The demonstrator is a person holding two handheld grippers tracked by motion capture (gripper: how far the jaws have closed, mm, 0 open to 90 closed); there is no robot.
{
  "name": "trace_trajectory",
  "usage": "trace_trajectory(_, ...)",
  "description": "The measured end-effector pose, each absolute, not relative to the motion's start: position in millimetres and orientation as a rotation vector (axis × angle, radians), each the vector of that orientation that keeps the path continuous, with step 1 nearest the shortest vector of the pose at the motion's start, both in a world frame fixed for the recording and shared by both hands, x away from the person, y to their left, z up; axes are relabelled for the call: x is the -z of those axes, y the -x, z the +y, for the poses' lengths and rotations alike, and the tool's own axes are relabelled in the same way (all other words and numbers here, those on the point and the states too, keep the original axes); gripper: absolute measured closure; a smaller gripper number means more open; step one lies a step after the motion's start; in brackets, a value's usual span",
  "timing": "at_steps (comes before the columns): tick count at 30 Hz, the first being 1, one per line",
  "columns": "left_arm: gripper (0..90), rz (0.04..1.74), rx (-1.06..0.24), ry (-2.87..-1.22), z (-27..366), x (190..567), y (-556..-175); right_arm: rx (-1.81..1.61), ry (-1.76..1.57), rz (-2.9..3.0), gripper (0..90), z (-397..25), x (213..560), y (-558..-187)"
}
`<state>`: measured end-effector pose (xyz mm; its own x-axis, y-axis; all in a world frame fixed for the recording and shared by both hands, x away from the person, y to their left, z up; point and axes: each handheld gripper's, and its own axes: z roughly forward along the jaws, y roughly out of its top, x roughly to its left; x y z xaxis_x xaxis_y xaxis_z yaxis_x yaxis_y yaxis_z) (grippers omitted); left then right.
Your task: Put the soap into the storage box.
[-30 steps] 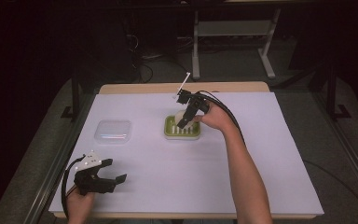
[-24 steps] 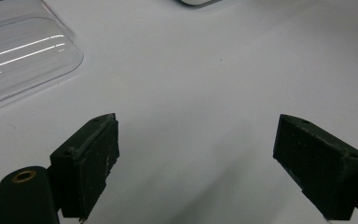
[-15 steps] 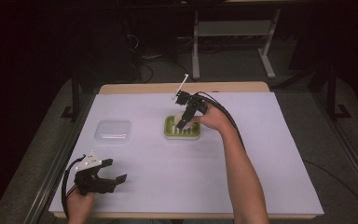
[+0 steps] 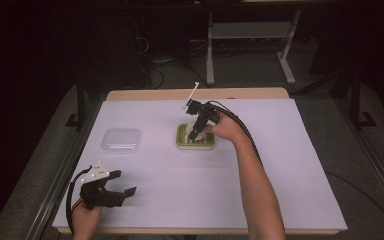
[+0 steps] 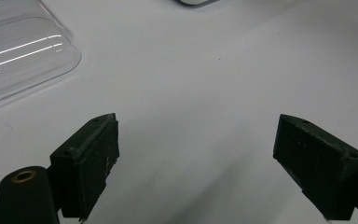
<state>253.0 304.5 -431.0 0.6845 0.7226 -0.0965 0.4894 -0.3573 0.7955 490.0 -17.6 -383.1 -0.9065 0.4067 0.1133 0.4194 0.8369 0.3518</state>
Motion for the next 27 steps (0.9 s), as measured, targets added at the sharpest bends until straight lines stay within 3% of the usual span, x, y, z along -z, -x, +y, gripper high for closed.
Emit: trace_trajectory(27,13.5,0.931,-0.342,-2.029,304.8,430.9,-253.0,0.560,0.678,-2.981,23.3,-15.2,388.8,-491.4)
